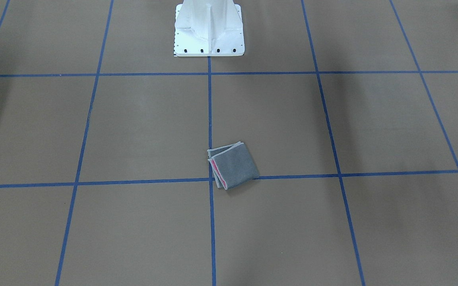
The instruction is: Fold towel twice with both arms
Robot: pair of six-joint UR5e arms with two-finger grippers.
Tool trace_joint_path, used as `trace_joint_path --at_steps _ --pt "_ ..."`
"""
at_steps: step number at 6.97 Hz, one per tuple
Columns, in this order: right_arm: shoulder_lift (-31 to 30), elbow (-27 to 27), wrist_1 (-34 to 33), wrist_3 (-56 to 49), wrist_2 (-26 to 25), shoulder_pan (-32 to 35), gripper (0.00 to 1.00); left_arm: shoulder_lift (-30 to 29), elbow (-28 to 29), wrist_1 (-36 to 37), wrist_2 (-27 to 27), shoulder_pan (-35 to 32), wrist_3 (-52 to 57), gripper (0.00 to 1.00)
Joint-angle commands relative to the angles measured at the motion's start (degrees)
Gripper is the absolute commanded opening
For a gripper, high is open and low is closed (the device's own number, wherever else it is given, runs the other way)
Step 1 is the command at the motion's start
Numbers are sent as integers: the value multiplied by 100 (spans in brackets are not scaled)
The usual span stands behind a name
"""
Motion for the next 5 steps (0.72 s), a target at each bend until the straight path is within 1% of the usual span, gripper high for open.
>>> trace_joint_path --at_steps 1,2,3,5 --pt "103 102 7 3 -57 -72 100 7 2 0 4 0 6 100" --pt "103 121 -2 -6 -136 -81 100 7 2 0 4 0 6 100" --pt "95 147 -10 -14 -416 -81 100 7 -6 0 -5 0 -2 100" --pt "42 147 16 -15 -261 -81 100 -1 2 0 4 0 -2 100"
